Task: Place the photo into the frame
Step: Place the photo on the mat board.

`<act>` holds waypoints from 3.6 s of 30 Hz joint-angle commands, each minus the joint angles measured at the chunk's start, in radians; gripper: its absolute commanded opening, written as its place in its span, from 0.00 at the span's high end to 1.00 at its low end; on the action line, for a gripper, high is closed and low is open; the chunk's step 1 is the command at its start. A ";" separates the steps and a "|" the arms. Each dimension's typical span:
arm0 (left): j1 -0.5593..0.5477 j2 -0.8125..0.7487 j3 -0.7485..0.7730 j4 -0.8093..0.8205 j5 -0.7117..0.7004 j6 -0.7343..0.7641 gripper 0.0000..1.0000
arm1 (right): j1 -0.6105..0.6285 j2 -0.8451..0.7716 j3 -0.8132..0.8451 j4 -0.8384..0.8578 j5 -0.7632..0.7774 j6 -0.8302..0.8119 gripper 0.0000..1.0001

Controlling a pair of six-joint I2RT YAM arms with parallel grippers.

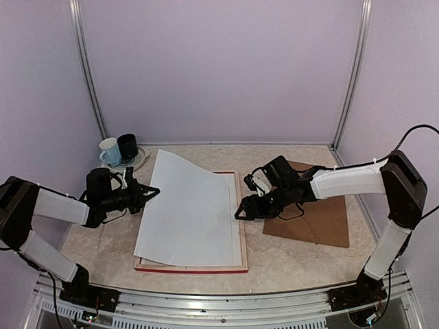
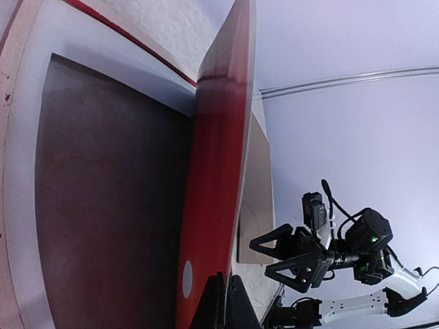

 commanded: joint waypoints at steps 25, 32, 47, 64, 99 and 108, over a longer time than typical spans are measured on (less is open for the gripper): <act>-0.021 0.109 -0.009 -0.046 -0.071 0.056 0.99 | -0.013 -0.017 0.016 -0.017 0.004 -0.005 0.27; -0.022 0.076 0.037 -0.135 -0.133 0.127 0.94 | -0.013 0.007 0.015 -0.005 -0.003 0.009 0.27; -0.043 0.190 0.077 -0.101 -0.110 0.128 0.88 | -0.013 0.031 0.025 0.005 -0.011 0.019 0.27; -0.063 0.210 0.103 -0.132 -0.175 0.153 0.89 | -0.016 0.033 0.021 0.011 -0.011 0.021 0.27; -0.121 0.016 0.196 -0.469 -0.454 0.289 0.09 | -0.020 0.019 -0.001 0.023 -0.013 0.021 0.27; -0.124 -0.019 0.181 -0.533 -0.556 0.333 0.02 | -0.022 0.002 -0.013 0.017 0.000 0.018 0.28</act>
